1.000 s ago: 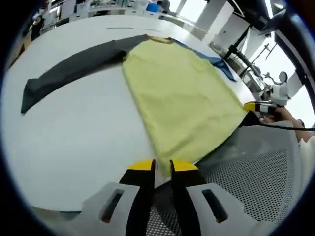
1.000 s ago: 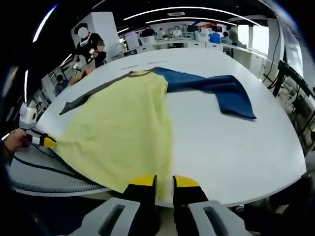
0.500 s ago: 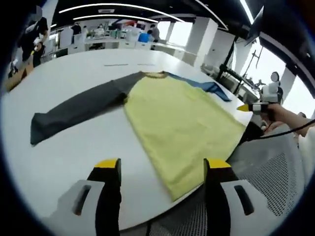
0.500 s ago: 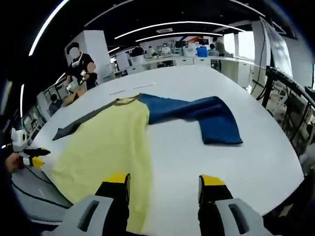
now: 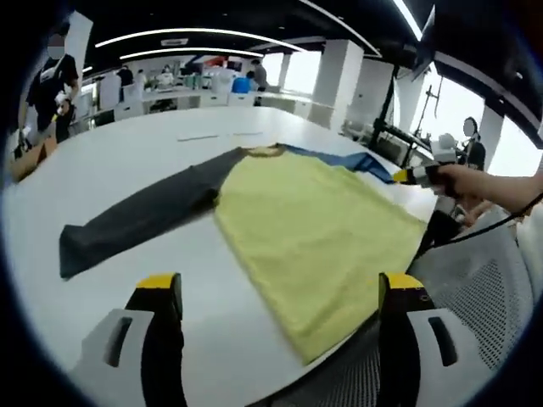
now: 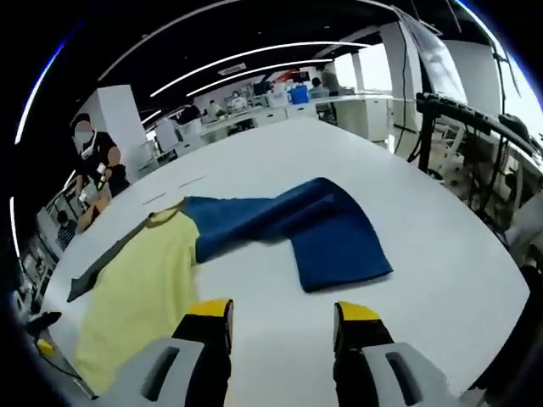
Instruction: Fold the garment on the visible template until the final outline fits inside the template.
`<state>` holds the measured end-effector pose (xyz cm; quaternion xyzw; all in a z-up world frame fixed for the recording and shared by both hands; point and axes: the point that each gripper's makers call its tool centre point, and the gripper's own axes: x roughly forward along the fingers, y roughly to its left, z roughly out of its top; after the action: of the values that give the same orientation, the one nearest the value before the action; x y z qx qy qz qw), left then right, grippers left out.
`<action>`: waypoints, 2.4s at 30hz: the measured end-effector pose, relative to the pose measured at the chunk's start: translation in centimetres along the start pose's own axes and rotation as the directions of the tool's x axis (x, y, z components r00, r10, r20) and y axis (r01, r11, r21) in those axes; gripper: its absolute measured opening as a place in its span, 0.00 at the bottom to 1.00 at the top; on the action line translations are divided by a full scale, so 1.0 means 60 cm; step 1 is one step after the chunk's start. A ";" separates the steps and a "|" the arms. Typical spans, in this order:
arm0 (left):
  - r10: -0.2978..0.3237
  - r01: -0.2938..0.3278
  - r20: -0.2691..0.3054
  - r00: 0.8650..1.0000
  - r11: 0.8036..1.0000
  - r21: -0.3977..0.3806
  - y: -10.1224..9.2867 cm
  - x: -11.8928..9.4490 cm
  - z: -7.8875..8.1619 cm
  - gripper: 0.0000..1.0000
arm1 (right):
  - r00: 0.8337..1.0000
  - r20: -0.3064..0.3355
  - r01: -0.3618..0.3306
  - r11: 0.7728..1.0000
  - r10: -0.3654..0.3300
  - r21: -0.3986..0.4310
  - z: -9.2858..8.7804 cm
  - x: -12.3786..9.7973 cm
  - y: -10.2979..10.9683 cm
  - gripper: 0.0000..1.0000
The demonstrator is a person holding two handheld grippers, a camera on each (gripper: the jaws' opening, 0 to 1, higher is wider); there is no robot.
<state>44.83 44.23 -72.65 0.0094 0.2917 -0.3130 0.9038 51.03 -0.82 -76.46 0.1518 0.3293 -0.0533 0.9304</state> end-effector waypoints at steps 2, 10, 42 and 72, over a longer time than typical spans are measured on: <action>-0.002 0.002 -0.005 1.000 1.000 0.019 0.000 0.001 0.000 0.97 | 1.000 -0.003 0.023 1.000 -0.023 0.012 0.002 0.005 -0.004 0.42; -0.009 0.007 0.054 0.998 0.999 0.034 -0.002 -0.002 0.026 0.99 | 0.992 -0.004 0.126 0.990 -0.126 0.067 0.021 0.029 -0.032 0.40; 0.008 -0.010 0.086 0.996 1.000 0.020 0.015 0.000 0.054 0.99 | 0.933 -0.046 0.359 0.933 -0.358 0.007 0.024 0.046 -0.061 0.00; -0.009 0.003 0.081 0.997 0.998 0.069 0.011 0.005 0.070 0.99 | 0.979 -0.104 0.112 0.881 -0.178 -0.459 0.119 0.029 -0.176 0.00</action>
<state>47.57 43.77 -69.43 0.0269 0.2437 -0.3258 0.9131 54.52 -13.07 -74.92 -0.0895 0.4087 -0.0340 0.9076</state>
